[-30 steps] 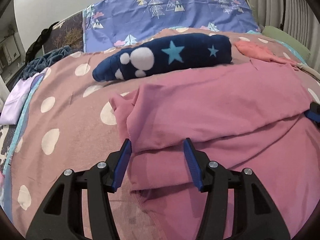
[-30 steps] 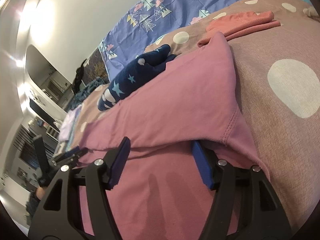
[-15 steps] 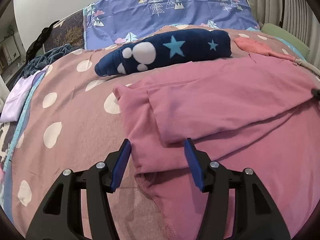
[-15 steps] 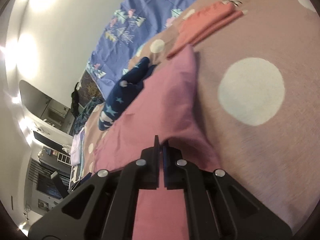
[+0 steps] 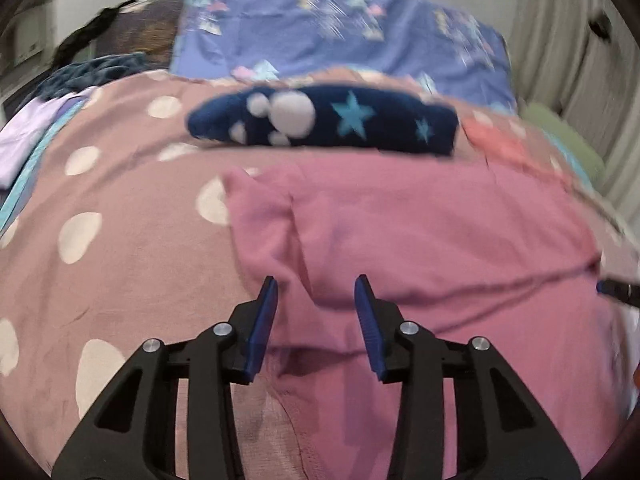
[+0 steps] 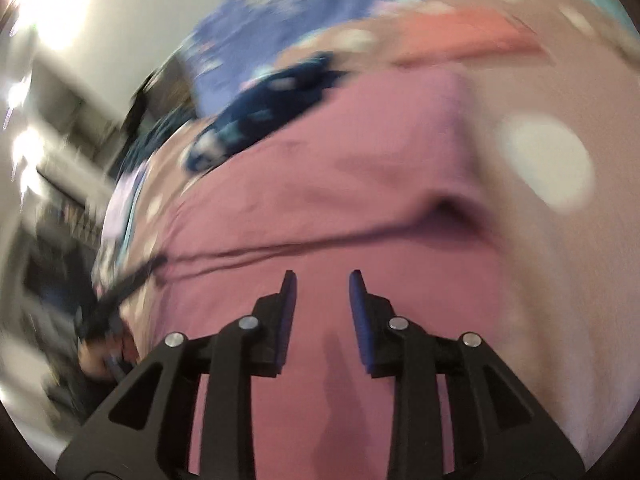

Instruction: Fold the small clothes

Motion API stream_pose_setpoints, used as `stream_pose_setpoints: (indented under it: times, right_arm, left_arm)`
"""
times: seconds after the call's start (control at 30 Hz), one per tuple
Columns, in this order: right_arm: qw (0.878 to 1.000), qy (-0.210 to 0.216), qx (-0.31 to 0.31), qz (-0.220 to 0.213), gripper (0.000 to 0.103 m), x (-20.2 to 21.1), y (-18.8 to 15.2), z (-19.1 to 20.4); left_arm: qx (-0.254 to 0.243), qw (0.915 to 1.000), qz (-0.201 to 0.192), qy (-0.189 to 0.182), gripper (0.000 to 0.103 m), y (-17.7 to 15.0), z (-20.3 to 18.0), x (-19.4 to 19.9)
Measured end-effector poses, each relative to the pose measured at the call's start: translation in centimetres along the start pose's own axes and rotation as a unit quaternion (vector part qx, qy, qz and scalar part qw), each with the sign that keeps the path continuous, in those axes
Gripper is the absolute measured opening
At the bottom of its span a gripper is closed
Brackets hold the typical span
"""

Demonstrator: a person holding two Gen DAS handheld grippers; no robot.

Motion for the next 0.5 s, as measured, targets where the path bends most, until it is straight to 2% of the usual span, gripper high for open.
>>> stream_pose_setpoints:
  times: [0.07,0.13,0.2,0.3,0.37,0.5]
  right_arm:
    - [0.997,0.012,0.079,-0.01,0.029,-0.7,0.7,4.6]
    - [0.991,0.018,0.132,-0.015,0.029,-1.8,1.4,7.9]
    - [0.983,0.036,0.178,-0.003,0.029,-3.6,2.0,11.6]
    - [0.971,0.066,0.226,0.039,0.026,-7.4,3.2,16.9]
    - [0.964,0.057,0.251,0.063,0.026,-10.6,3.5,20.1]
    - [0.953,0.028,0.284,0.102,0.026,-16.3,3.0,24.2]
  left_arm:
    - [0.031,0.9986,-0.022,-0.037,0.041,0.2,0.3,0.7]
    - [0.035,0.9972,-0.033,-0.058,0.041,0.0,0.2,0.9]
    - [0.039,0.996,-0.031,-0.074,0.041,-0.7,0.4,0.3]
    - [0.083,0.9908,-0.025,-0.104,0.041,-1.8,1.7,-1.3]
    - [0.099,0.9884,-0.013,-0.115,0.041,-2.2,2.1,-2.3]
    - [0.1,0.9871,-0.017,-0.124,0.041,-2.1,2.1,-2.6]
Point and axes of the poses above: each gripper's, at about its wrist camera, not at the fingertips, and x roughly against the way its jaws point, z to its left, y to its top, the point moved 2 cm from there along -x, roughly the way its jaws point, and after that the axes turned 10 degrees about -x, right-handed, at the moved point
